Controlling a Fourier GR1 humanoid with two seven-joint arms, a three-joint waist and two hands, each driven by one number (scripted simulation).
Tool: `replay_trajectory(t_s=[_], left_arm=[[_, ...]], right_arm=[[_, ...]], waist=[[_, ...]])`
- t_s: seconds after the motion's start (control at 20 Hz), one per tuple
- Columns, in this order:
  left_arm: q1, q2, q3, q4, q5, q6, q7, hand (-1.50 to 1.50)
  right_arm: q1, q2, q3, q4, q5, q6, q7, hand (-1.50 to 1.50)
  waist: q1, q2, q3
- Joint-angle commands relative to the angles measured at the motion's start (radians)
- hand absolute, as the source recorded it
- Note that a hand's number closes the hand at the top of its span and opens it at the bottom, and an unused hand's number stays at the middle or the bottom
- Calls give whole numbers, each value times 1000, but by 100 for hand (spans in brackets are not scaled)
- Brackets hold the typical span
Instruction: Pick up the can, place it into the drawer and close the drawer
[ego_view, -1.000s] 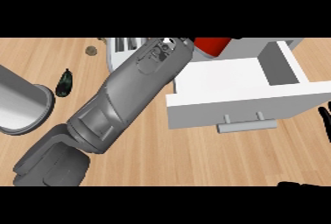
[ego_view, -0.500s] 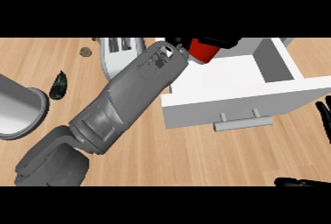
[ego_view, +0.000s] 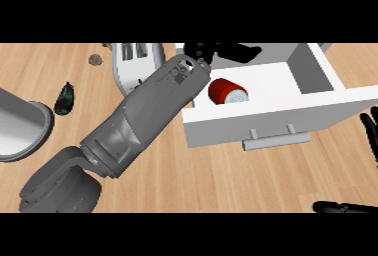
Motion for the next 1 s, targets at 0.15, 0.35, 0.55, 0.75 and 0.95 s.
replay_trajectory(t_s=[0.15,0.35,0.55,0.75,0.95], left_arm=[[24,0,-34,1,38,68,-22,-150],[-7,0,-21,-2,70,71,-17,-150],[13,0,-7,-18,111,82,-27,-150],[16,0,-20,-56,146,87,-24,-150],[-13,0,12,-58,181,88,-58,-150]], right_arm=[[-19,-11,16,-24,-2,9,16,-150],[-5,-46,-35,-15,25,14,-38,-150],[-20,-85,-1,-51,157,11,-87,-150],[-42,-138,15,-73,222,33,-87,-150],[-72,-136,69,-73,319,13,-109,-150]], waist=[[-19,4,0],[-11,0,0],[3,-1,-1],[15,-5,-1],[40,-7,-2]])
